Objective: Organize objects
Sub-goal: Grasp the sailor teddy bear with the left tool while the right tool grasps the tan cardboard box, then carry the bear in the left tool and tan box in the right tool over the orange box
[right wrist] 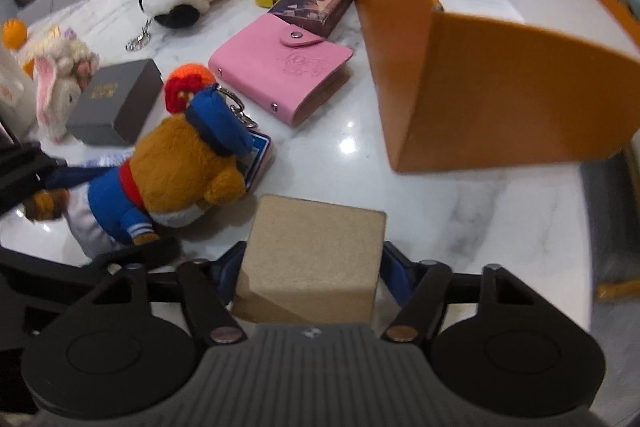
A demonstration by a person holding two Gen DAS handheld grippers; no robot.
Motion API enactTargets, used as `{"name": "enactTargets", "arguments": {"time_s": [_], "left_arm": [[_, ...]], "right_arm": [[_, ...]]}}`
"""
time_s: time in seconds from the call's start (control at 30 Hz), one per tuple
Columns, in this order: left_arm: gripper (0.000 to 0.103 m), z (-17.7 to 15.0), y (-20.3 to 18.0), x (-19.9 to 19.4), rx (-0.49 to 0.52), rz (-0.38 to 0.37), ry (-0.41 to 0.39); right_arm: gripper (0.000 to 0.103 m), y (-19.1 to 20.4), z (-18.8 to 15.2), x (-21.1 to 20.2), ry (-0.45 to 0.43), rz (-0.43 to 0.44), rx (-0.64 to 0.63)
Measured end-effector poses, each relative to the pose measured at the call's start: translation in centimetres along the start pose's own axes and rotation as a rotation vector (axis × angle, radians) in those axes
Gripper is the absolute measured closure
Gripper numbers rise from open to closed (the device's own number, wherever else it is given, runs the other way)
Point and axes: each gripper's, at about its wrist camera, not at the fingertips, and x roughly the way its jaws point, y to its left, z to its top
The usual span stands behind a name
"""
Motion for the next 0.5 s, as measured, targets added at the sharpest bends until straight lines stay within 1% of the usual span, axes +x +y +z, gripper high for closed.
{"name": "enactTargets", "arguments": {"time_s": [0.07,0.2,0.27,0.5], "left_arm": [[0.032,-0.2,-0.4,-0.1,0.028,0.018,-0.002],[0.037,-0.3,-0.6,-0.2,0.057,0.026,-0.007],[0.041,-0.4,-0.5,-0.3,0.060,0.024,-0.013],[0.046,-0.7,-0.2,-0.9,0.062,0.028,-0.030]], "right_arm": [[0.042,-0.1,-0.2,-0.1,-0.009,-0.006,-0.008],[0.042,-0.3,-0.4,-0.2,-0.016,0.003,-0.012],[0.042,-0.3,-0.4,-0.2,-0.016,0.007,-0.009],[0.042,0.0,-0.2,-1.0,-0.038,0.031,0.009]]}}
